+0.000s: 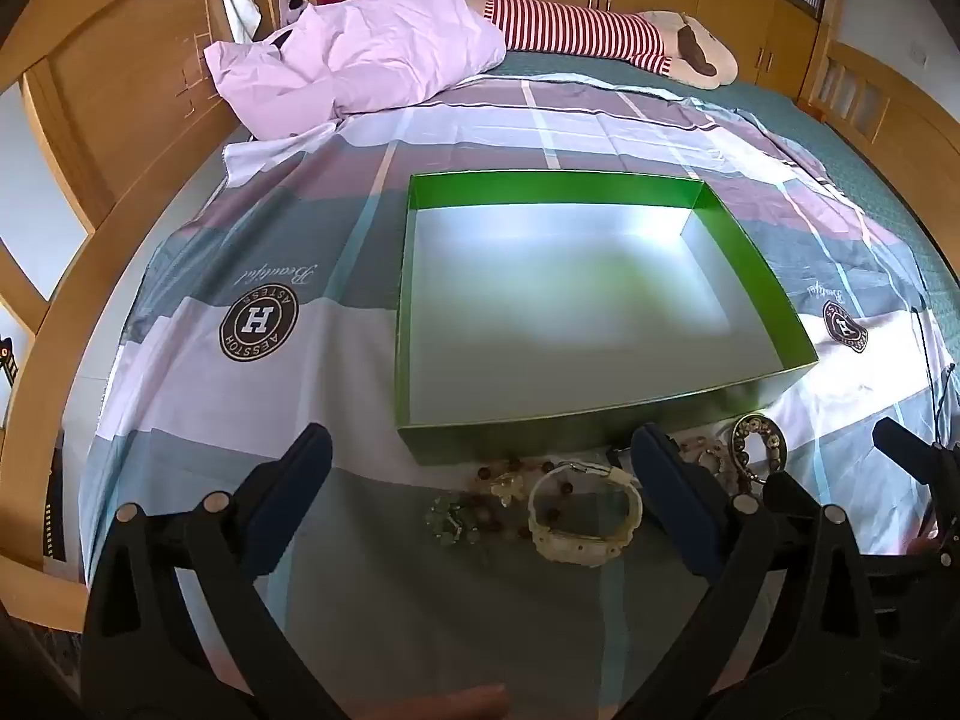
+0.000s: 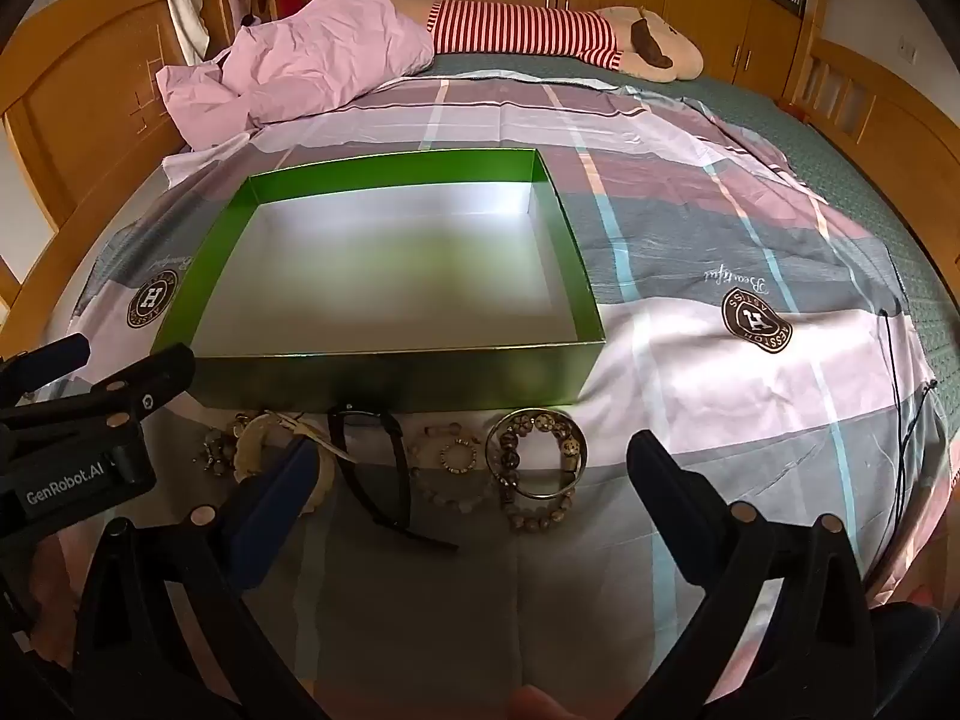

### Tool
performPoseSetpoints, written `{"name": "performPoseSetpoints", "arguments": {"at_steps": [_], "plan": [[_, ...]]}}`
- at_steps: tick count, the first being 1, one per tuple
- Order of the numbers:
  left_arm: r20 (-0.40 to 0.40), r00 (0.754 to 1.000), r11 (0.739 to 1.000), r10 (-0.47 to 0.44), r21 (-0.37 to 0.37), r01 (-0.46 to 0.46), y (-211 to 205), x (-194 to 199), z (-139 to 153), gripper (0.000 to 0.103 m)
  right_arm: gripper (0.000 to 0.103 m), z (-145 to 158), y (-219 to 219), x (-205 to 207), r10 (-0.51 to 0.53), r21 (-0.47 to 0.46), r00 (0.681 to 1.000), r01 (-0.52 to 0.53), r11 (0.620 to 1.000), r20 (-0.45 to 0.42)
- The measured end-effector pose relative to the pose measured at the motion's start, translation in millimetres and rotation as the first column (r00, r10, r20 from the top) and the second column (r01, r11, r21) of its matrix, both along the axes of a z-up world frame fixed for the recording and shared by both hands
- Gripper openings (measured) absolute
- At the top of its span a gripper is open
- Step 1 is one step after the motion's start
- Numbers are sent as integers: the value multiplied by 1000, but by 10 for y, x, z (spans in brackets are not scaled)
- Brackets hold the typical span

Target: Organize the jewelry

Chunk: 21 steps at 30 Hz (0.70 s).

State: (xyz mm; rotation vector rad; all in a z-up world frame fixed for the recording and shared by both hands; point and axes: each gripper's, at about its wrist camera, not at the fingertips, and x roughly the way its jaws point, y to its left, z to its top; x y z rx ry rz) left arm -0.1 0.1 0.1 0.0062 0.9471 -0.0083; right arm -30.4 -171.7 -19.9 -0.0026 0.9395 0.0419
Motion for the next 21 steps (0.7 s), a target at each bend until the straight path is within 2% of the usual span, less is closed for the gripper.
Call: {"name": "performPoseSetpoints", "arguments": {"at_steps": [21], "plan": [[-8, 1000, 1000, 2, 9, -2, 33, -10, -53, 99, 100, -36, 35, -13, 10, 8, 1000, -10, 1000, -12]]}}
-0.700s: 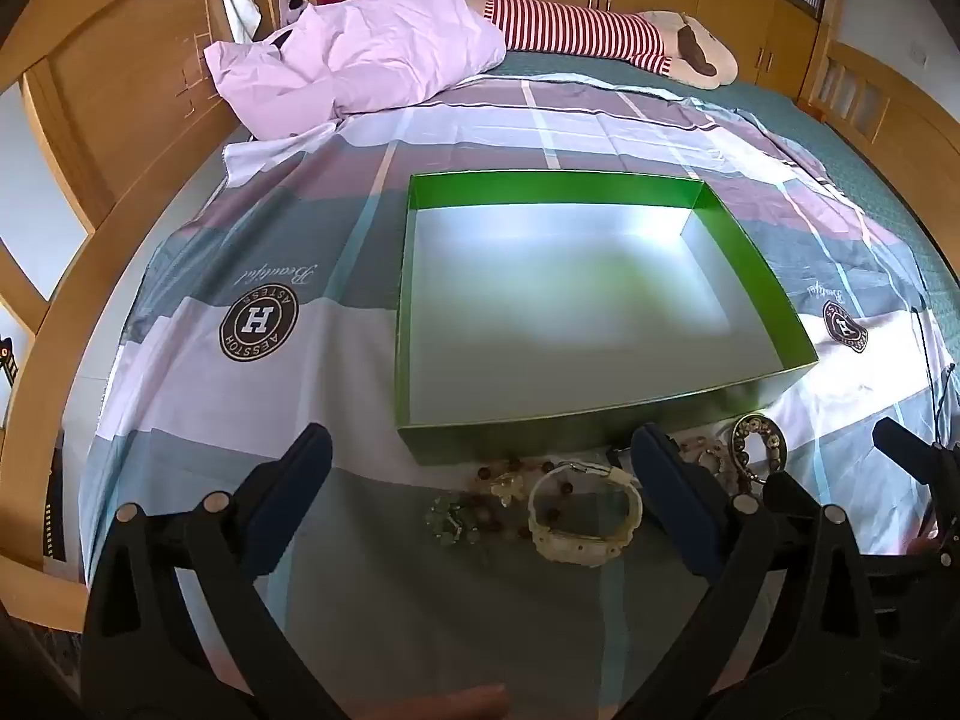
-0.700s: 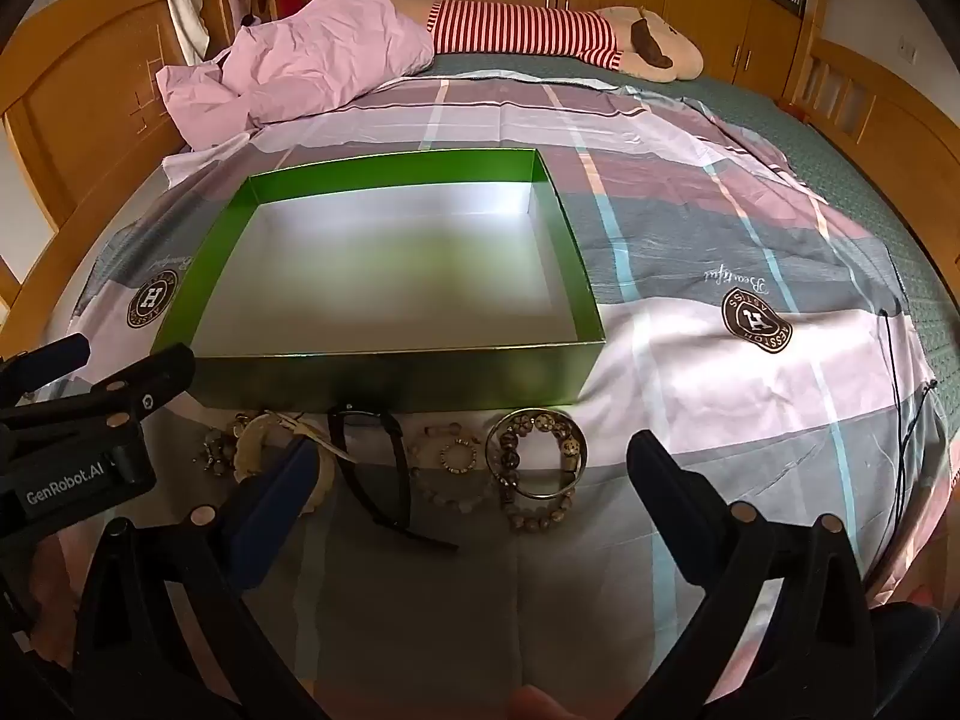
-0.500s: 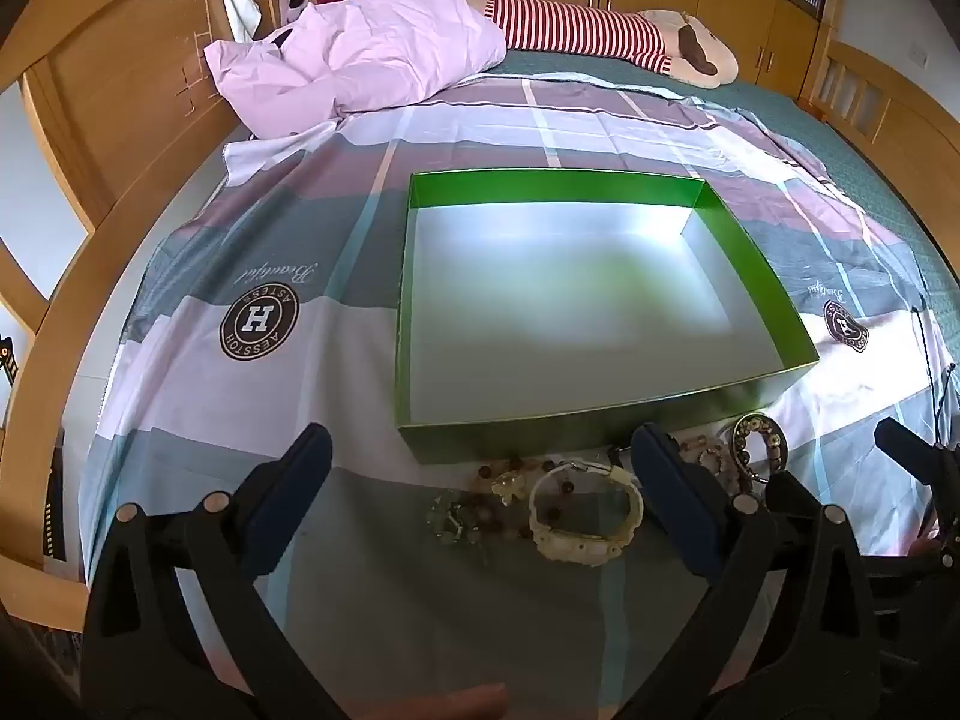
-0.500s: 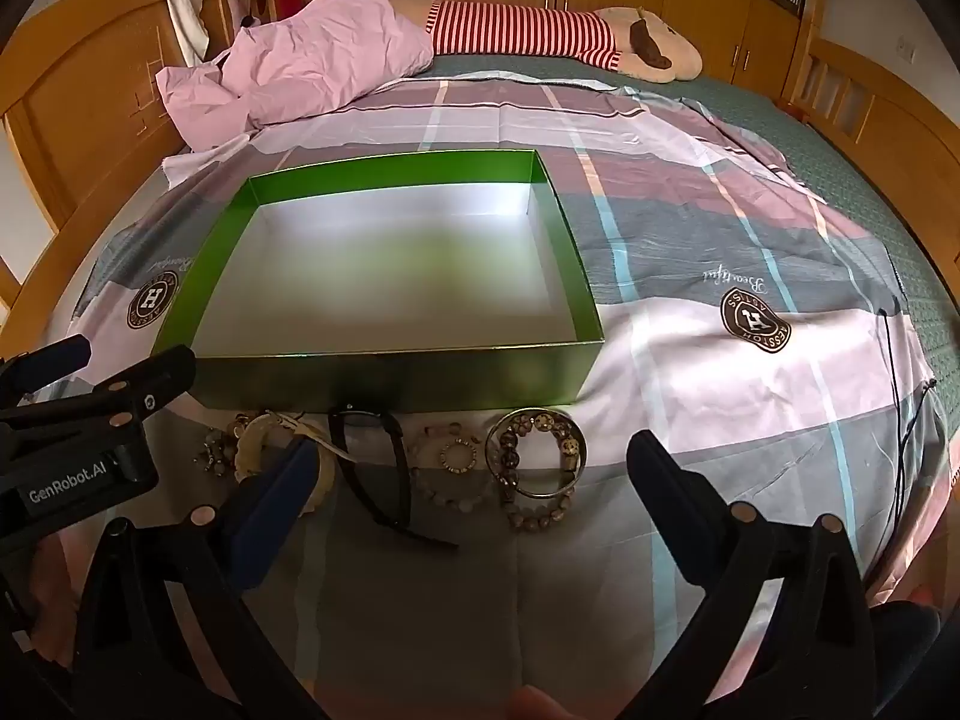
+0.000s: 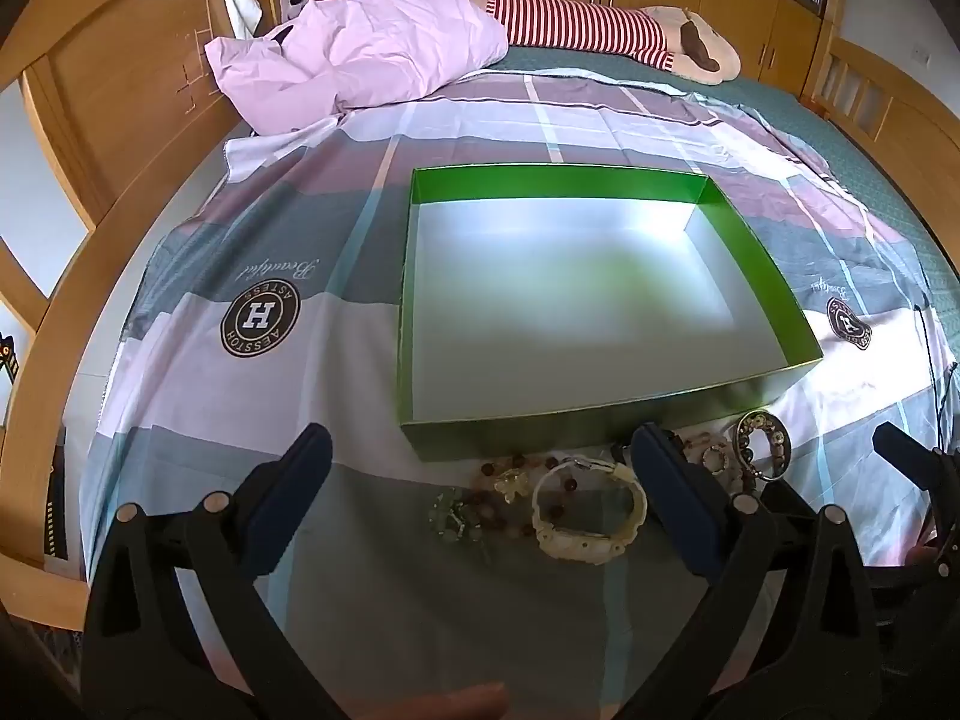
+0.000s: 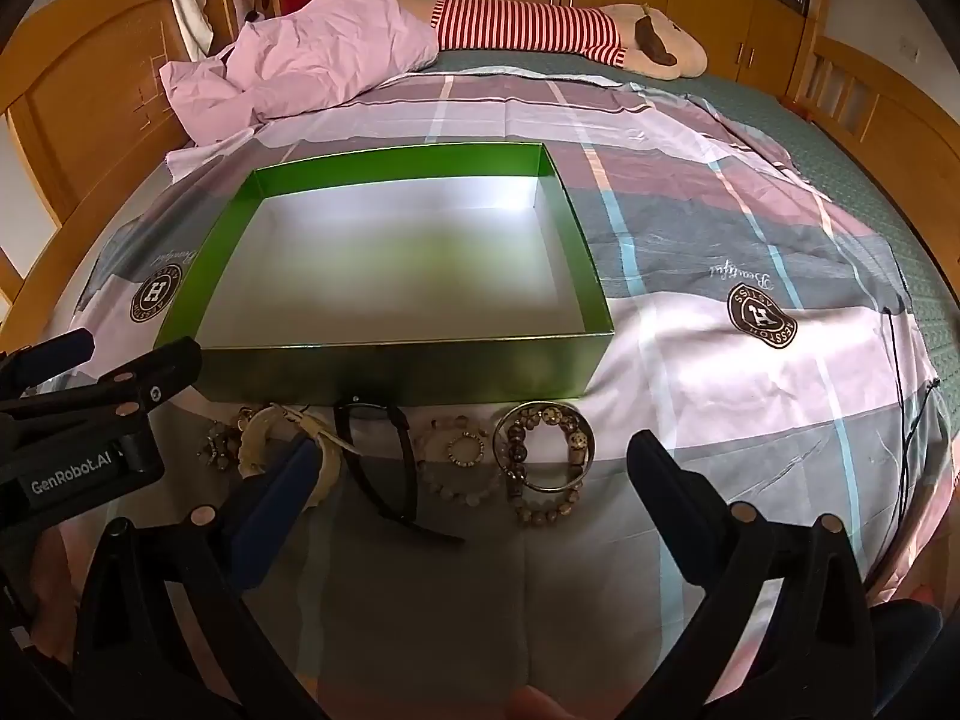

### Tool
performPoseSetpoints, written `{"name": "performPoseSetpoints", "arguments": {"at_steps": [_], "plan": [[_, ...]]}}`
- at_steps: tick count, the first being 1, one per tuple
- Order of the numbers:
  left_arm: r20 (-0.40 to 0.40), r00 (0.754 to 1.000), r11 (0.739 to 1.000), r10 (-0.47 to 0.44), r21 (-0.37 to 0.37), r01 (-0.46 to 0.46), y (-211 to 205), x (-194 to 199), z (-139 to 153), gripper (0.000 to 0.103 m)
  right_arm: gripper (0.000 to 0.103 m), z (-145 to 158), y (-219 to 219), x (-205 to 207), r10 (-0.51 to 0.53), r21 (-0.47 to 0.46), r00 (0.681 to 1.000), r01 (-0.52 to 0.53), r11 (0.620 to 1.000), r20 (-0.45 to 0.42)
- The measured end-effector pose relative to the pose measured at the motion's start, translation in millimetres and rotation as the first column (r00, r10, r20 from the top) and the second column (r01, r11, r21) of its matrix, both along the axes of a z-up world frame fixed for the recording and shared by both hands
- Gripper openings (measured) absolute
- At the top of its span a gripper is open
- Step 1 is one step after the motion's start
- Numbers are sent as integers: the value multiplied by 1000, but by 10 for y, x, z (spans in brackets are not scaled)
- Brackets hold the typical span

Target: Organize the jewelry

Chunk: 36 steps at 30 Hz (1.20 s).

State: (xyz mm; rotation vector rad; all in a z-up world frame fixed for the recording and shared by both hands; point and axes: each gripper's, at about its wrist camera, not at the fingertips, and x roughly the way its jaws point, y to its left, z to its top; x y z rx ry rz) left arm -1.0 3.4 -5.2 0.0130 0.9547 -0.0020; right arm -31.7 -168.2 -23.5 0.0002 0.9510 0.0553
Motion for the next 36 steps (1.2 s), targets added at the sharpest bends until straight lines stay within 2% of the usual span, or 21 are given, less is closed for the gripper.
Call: {"name": "performPoseSetpoints", "arguments": {"at_steps": [36], "plan": [[-14, 1000, 1000, -1, 15, 1, -8, -7, -55, 99, 100, -80, 35, -14, 14, 0, 1000, -14, 1000, -20]]}}
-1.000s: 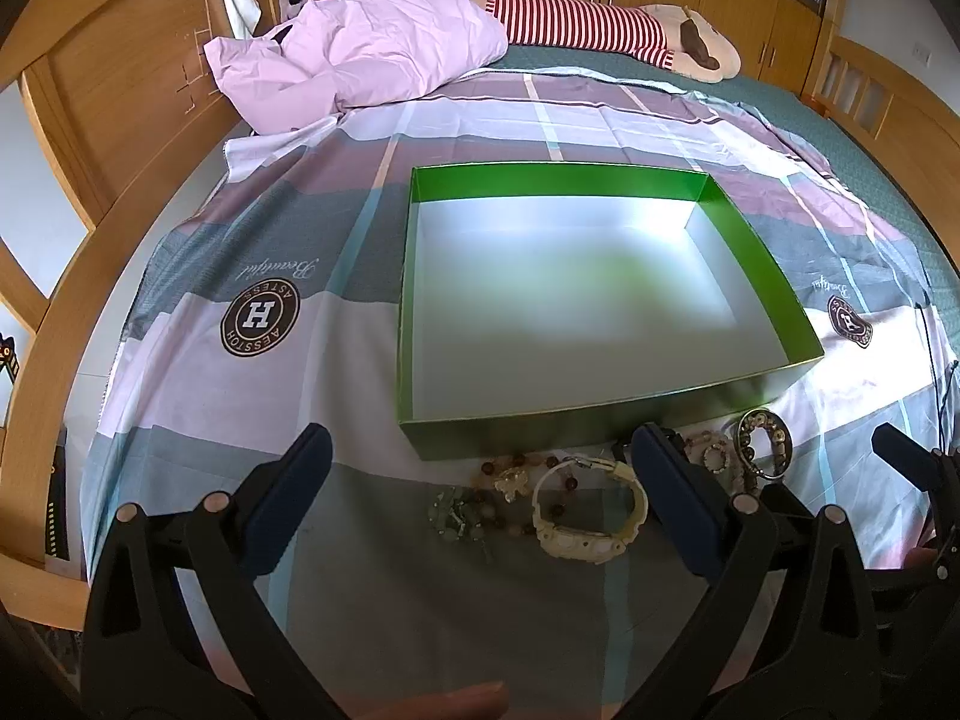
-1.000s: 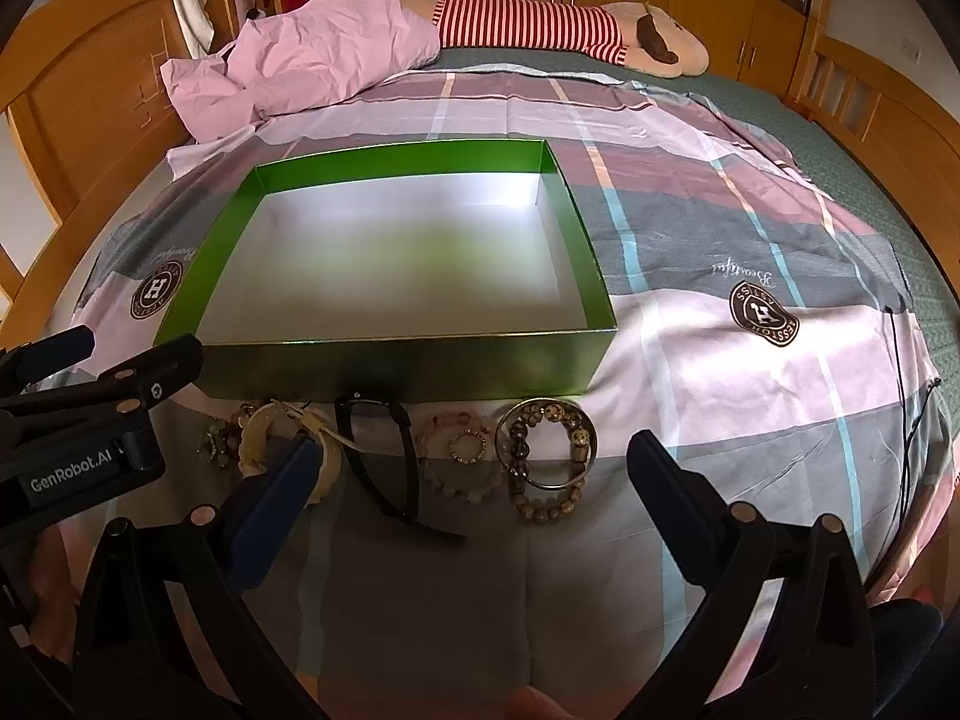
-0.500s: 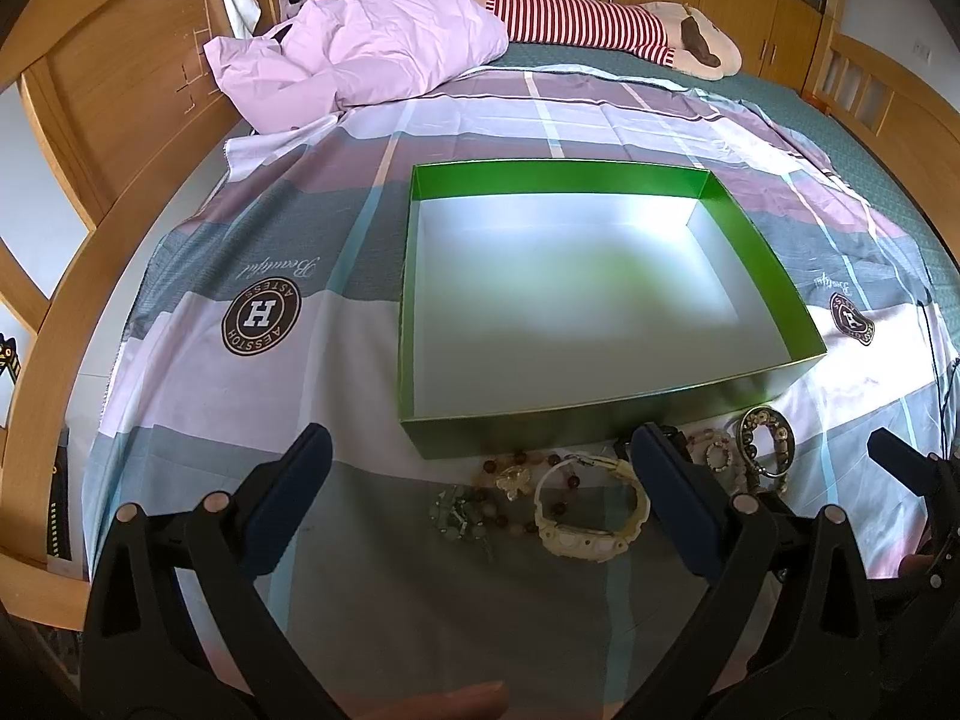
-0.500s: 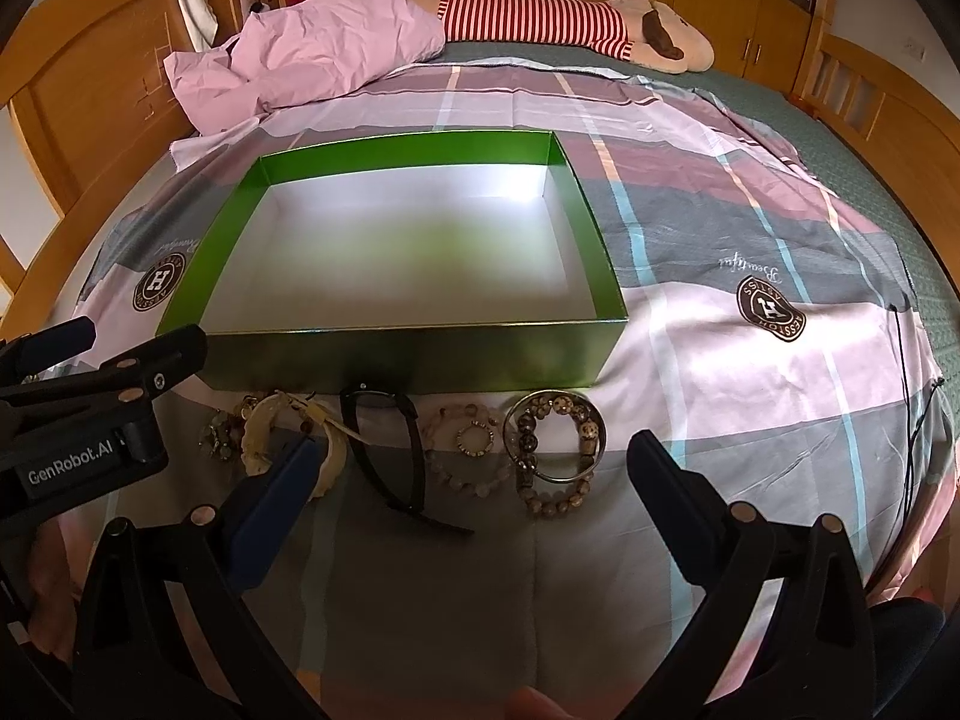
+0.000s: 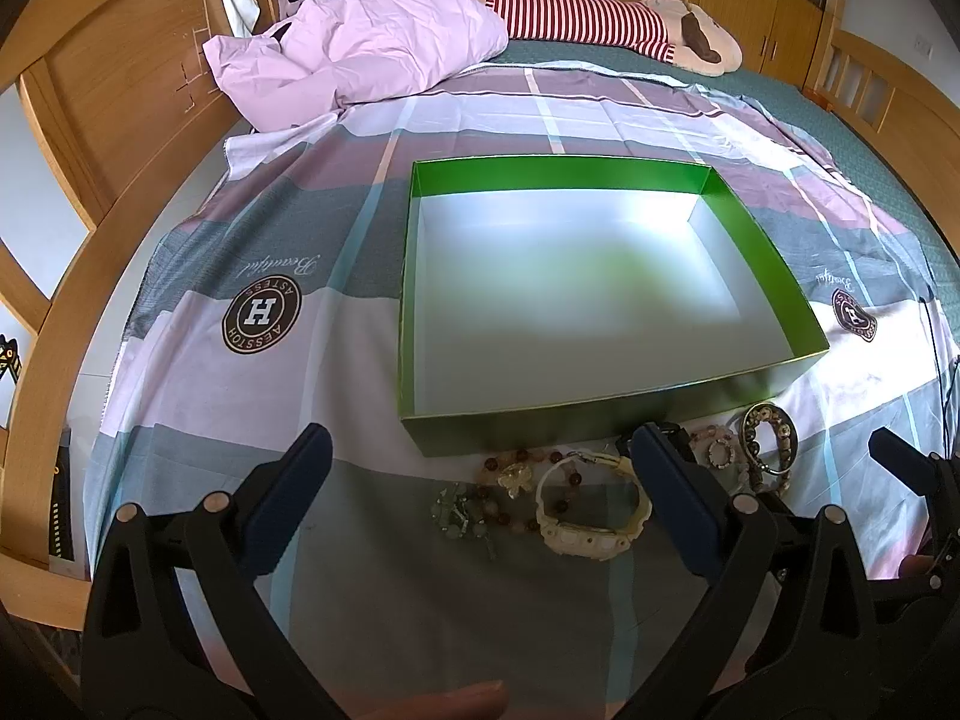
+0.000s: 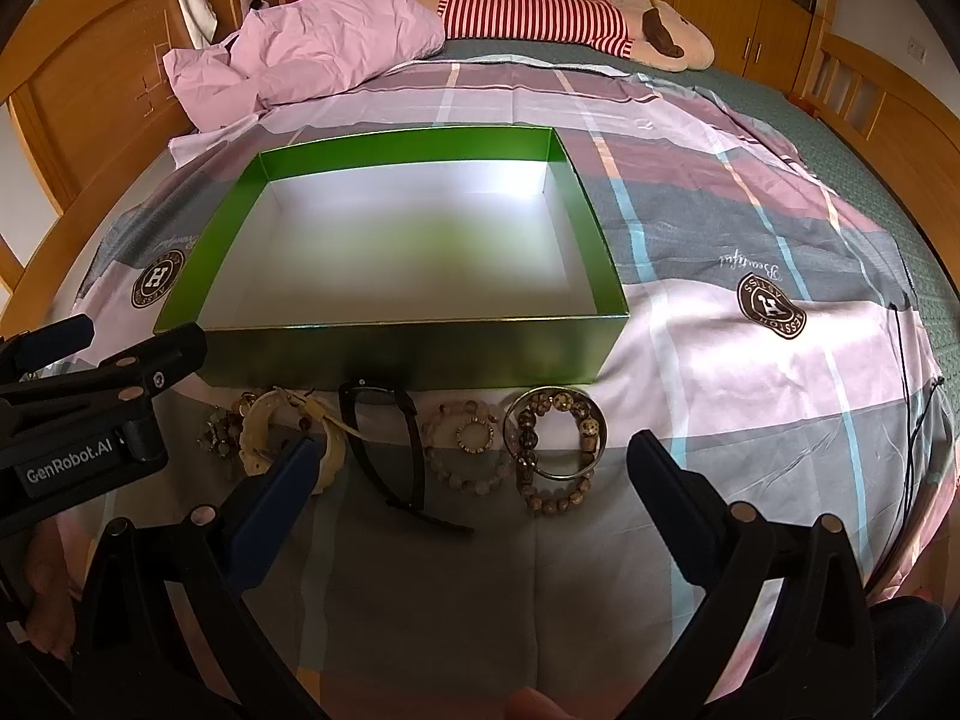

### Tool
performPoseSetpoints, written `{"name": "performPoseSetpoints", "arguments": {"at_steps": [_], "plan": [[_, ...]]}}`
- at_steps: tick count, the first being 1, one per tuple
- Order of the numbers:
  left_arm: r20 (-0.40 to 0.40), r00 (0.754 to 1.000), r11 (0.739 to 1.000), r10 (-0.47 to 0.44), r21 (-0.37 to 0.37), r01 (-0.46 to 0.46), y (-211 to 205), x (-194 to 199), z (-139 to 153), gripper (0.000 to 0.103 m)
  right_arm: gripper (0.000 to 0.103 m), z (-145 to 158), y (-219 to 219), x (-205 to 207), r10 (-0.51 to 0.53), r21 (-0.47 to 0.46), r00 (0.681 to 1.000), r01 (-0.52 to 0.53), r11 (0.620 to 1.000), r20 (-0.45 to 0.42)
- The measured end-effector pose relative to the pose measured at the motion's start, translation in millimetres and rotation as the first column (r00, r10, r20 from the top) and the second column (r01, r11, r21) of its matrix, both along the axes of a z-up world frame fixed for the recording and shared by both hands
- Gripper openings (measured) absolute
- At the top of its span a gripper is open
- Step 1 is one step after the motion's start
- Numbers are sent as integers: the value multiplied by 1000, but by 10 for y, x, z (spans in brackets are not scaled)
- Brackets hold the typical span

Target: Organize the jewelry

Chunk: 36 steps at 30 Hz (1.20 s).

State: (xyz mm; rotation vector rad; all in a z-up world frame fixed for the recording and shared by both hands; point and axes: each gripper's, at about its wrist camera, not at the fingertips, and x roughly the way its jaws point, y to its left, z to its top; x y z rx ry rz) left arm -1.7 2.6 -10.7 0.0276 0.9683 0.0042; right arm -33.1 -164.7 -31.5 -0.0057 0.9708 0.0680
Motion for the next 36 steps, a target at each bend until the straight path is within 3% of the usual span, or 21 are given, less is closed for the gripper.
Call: {"name": "performPoseSetpoints", "arguments": {"at_steps": [36], "plan": [[-23, 1000, 1000, -3, 26, 4, -33, 9, -19, 99, 100, -50, 60, -15, 14, -5, 1000, -14, 1000, -17]]}}
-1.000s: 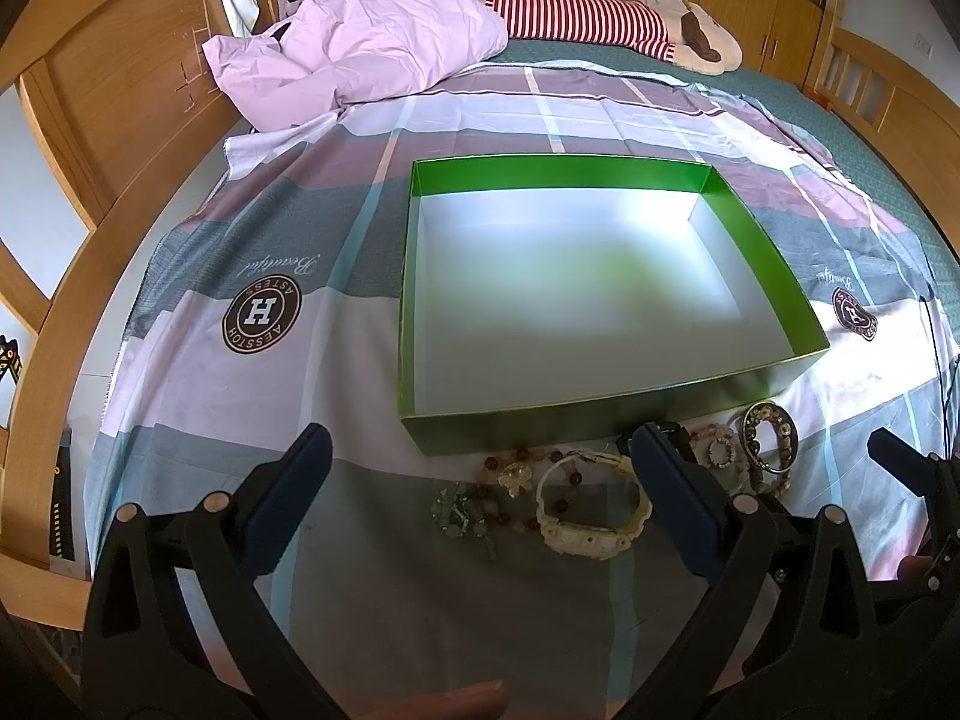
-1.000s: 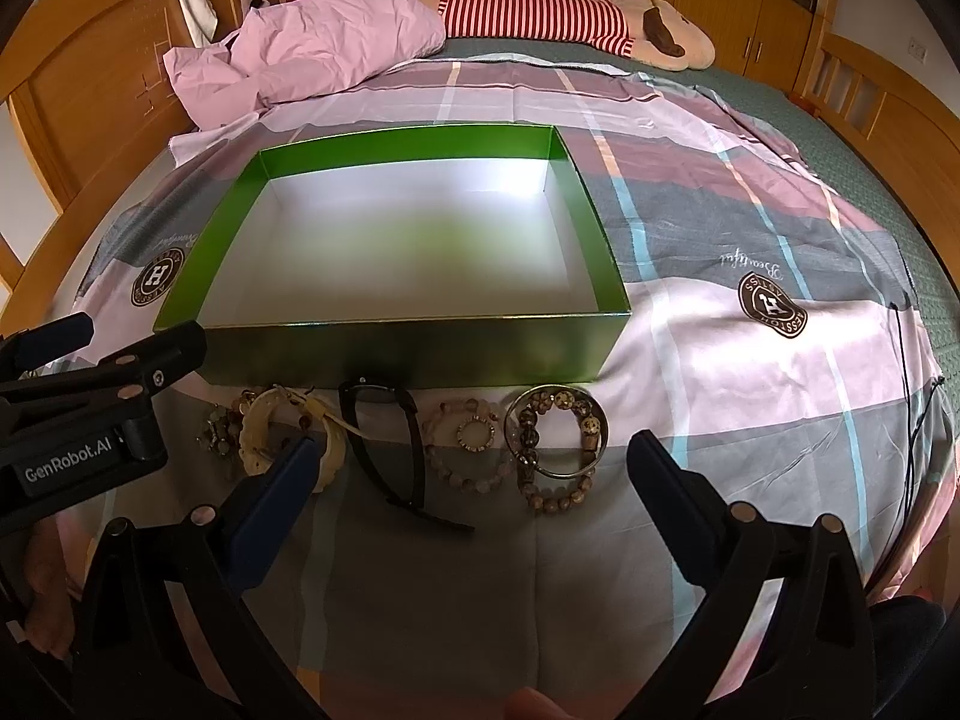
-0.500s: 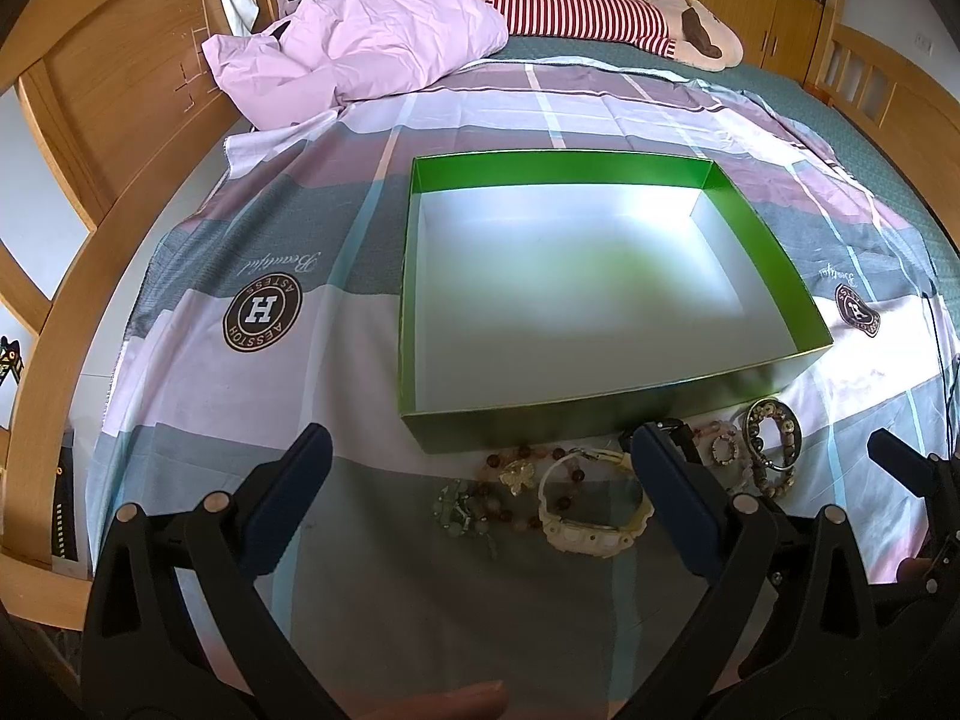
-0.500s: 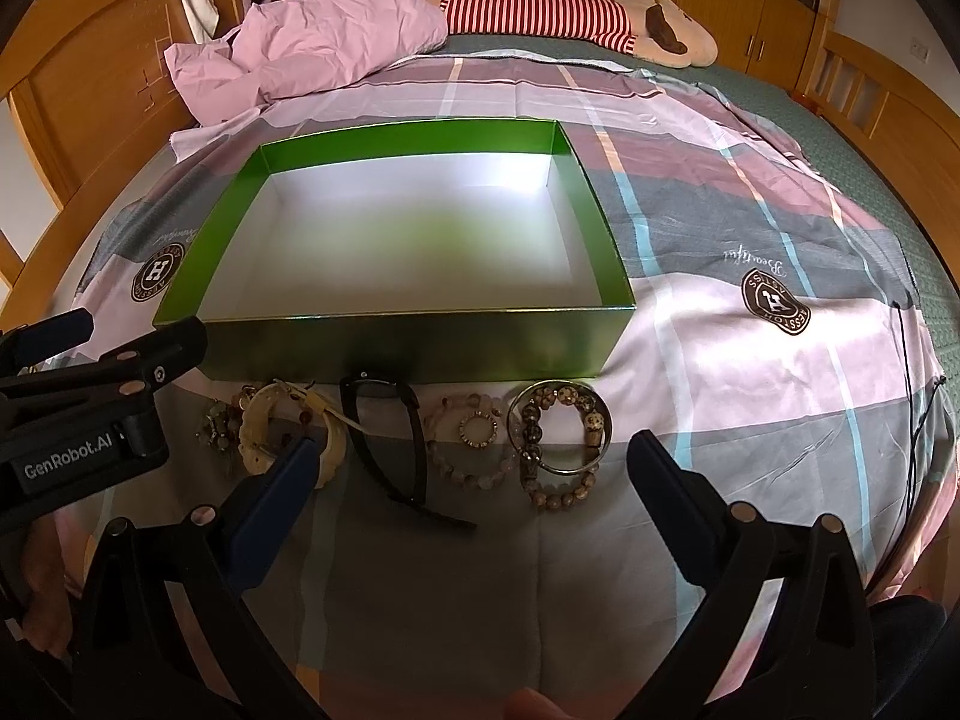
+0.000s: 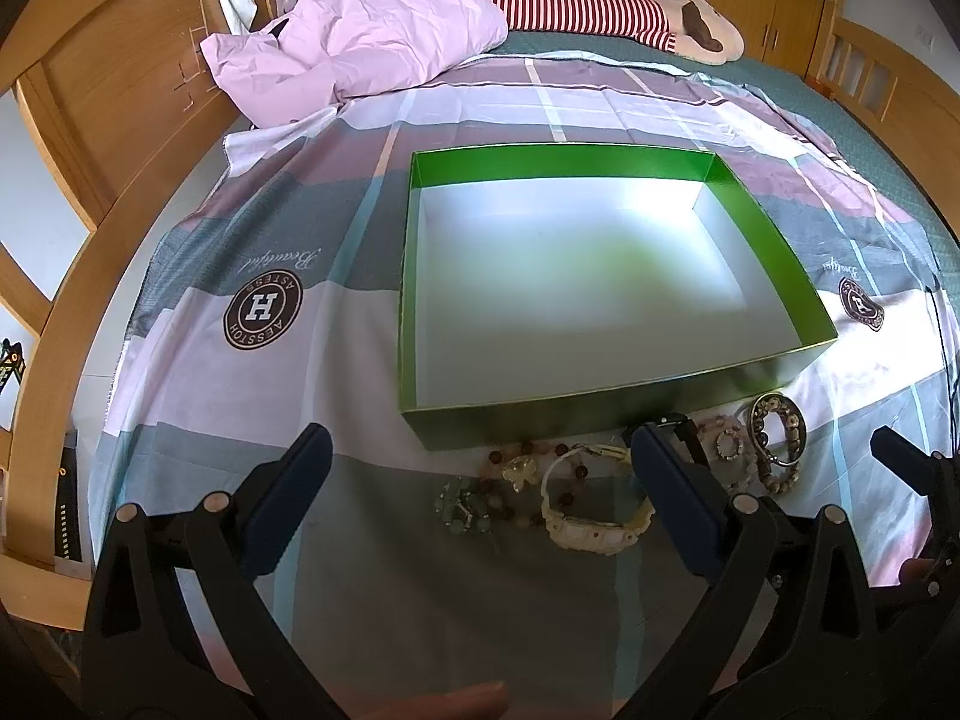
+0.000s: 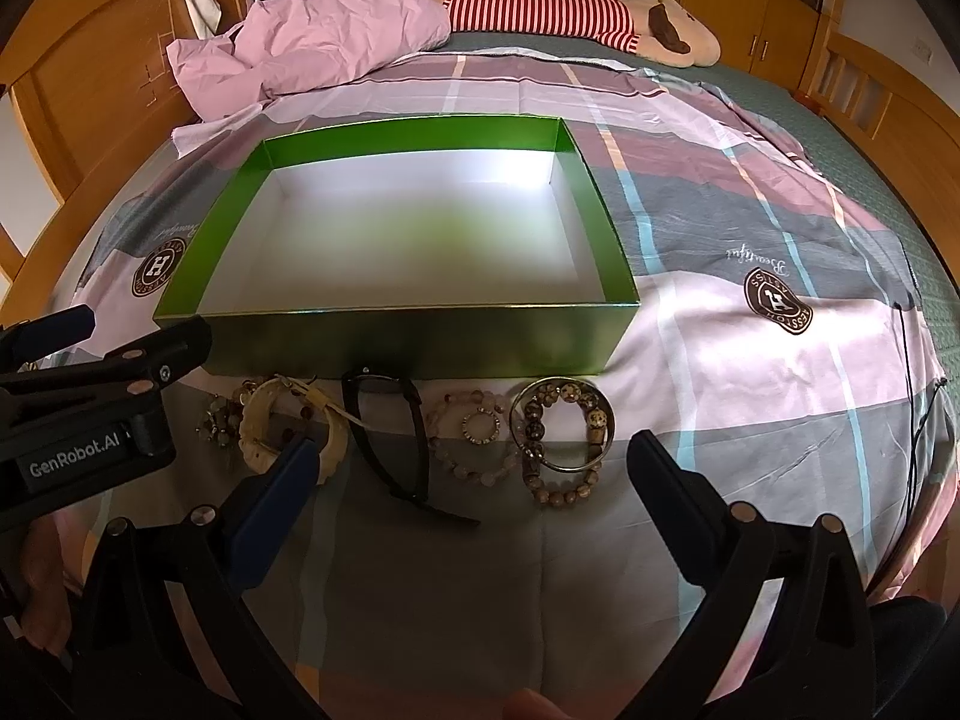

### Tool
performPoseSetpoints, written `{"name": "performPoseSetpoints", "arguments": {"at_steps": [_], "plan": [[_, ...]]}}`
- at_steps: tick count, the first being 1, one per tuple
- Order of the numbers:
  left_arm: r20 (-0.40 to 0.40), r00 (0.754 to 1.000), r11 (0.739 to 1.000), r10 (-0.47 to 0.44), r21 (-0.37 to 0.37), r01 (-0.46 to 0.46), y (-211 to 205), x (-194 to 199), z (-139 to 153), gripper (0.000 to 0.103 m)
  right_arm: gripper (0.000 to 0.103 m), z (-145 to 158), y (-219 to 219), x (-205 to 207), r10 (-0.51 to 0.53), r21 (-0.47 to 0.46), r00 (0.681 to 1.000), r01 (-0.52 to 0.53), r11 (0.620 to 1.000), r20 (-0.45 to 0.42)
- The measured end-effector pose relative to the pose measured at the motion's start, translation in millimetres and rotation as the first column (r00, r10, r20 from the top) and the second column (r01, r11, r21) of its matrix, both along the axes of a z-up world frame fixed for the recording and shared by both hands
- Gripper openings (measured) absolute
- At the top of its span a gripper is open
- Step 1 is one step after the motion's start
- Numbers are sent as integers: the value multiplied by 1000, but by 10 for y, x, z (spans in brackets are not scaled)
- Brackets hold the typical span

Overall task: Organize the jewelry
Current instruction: 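Grasp the white watch with the left tool while the right tool grasps the black watch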

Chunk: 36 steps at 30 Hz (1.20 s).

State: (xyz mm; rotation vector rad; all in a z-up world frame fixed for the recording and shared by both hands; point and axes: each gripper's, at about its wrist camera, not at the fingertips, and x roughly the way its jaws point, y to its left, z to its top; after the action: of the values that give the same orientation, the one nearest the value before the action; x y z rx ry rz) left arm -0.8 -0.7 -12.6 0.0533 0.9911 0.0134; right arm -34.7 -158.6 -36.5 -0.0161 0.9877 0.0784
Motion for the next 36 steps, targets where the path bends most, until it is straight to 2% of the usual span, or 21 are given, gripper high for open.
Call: {"name": "performPoseSetpoints", "arguments": {"at_steps": [7, 12, 13, 17, 18, 19, 21, 23, 25, 27, 28, 30, 33, 35, 36], "plan": [[0, 1000, 1000, -4, 1, 4, 22, 2, 6, 99, 100, 11, -6, 15, -1, -6, 1000, 1, 1000, -5], [-34, 999, 996, -22, -87, 19, 244, 49, 39, 97, 100, -13, -74, 39, -20, -102, 1000, 18, 995, -20], [-52, 998, 995, -38, -98, 33, 282, 52, 29, 95, 100, -29, -89, 31, -8, -95, 1000, 5, 995, -28], [-115, 991, 990, -72, -131, 57, 362, 51, -30, 70, 99, -95, -155, -15, 46, 36, 997, -44, 998, -64], [-120, 990, 989, -79, -131, 63, 368, 45, -37, 65, 96, -115, -148, -10, 50, 45, 996, -47, 998, -69], [-128, 988, 988, -88, -137, 70, 369, 39, -53, 64, 89, -146, -142, -5, 53, 54, 995, -48, 997, -80], [-147, 983, 984, -106, -161, 82, 348, 31, -93, 63, 77, -239, -137, 29, 71, 83, 990, -61, 995, -122], [-164, 978, 979, -127, -177, 97, 300, 35, -151, 63, 55, -300, -112, 45, 81, 89, 986, -68, 994, -144], [-193, 970, 976, -147, -188, 110, 212, 61, -249, 60, 46, -338, -86, 60, 81, 76, 986, -71, 995, -145], [-216, 964, 975, -159, -190, 118, 158, 74, -329, 48, 43, -343, -50, 68, 103, 85, 986, -93, 992, -129], [-232, 959, 975, -161, -191, 118, 113, 92, -397, 46, 43, -343, -21, 83, 115, 83, 986, -105, 991, -119], [-256, 955, 976, -149, -192, 101, 96, 121, -488, 33, 43, -348, 66, 136, 131, 65, 987, -125, 990, -95], [-295, 948, 976, -124, -207, 63, 104, 183, -634, 32, 39, -437, 199, 251, 157, 36, 983, -154, 987, -94], [-302, 946, 974, -119, -221, 52, 115, 212, -681, 32, 22, -528, 276, 307, 161, 10, 980, -161, 987, -116], [-306, 945, 973, -119, -224, 50, 116, 215, -694, 32, 18, -590, 303, 325, 161, -2, 978, -163, 987, -134]]}}
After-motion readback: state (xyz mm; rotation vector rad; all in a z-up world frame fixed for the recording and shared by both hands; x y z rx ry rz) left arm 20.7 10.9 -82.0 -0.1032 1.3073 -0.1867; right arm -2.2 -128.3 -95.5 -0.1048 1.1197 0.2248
